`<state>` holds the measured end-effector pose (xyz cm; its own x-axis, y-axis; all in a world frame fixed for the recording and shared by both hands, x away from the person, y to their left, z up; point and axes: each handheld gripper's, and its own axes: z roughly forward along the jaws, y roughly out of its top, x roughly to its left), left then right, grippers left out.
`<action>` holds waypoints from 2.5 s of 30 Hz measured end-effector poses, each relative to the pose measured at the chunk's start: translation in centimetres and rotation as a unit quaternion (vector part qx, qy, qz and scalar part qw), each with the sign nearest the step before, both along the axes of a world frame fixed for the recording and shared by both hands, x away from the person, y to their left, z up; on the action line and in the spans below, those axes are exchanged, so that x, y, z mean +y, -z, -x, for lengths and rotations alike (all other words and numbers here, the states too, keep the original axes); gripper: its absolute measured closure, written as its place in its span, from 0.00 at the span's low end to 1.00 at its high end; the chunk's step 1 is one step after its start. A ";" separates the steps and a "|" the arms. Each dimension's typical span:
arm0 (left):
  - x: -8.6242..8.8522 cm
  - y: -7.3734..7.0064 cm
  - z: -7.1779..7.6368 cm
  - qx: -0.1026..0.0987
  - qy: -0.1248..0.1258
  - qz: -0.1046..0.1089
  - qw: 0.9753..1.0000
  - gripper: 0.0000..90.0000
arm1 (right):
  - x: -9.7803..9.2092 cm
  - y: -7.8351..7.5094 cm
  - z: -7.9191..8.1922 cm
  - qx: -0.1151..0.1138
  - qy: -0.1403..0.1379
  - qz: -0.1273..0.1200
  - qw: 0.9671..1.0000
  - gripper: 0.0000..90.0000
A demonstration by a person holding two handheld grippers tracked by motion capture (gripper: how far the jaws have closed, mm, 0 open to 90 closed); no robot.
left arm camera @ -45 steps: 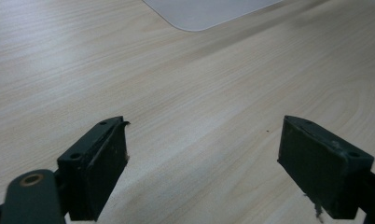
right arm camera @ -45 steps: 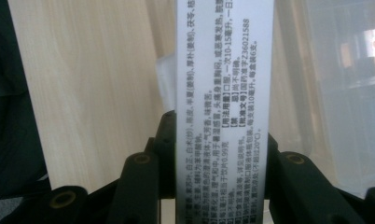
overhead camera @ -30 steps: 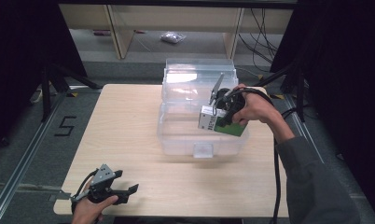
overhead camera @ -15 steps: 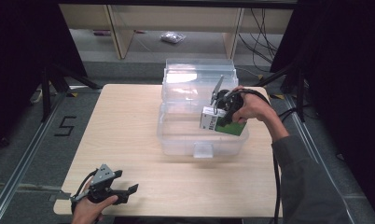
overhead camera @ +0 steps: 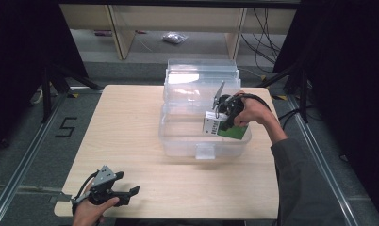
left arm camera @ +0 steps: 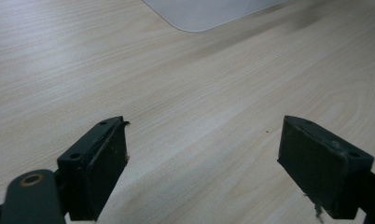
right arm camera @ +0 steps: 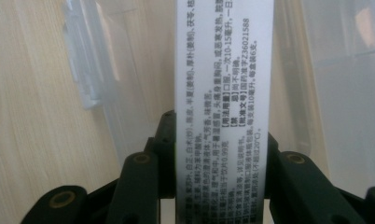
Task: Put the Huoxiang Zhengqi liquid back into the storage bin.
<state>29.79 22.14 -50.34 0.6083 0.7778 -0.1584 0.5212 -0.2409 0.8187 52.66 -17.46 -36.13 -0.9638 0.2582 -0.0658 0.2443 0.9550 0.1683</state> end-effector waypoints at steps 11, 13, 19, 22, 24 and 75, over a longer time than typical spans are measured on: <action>0.1 0.0 0.0 0.002 0.002 -0.006 1.000 0.16 | -0.5 2.1 -0.9 0.009 -0.005 0.008 1.000 0.72; -0.1 0.0 0.0 0.002 -0.002 0.002 1.000 0.17 | -0.6 2.3 -1.2 -0.002 -0.022 0.006 1.000 0.72; 0.1 0.1 0.0 0.001 -0.002 -0.003 1.000 0.17 | -0.8 3.0 -1.2 0.010 0.005 0.010 1.000 0.72; 0.1 0.0 0.0 0.000 0.001 -0.005 1.000 0.17 | -0.8 3.2 -1.3 0.014 0.000 0.014 1.000 0.72; 0.1 0.0 0.0 0.000 0.001 -0.005 1.000 0.16 | -0.8 3.5 -1.3 0.019 0.009 0.009 1.000 0.72; 0.0 -0.1 0.0 0.002 -0.002 -0.011 1.000 0.17 | -3.0 -1.6 0.4 -0.036 0.089 -0.107 0.990 0.47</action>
<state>29.76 22.15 -50.27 0.6044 0.7837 -0.1434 0.5253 -0.2567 0.8112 52.23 -20.43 -34.53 -0.8969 0.4382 -0.0593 0.3845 0.8391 0.3848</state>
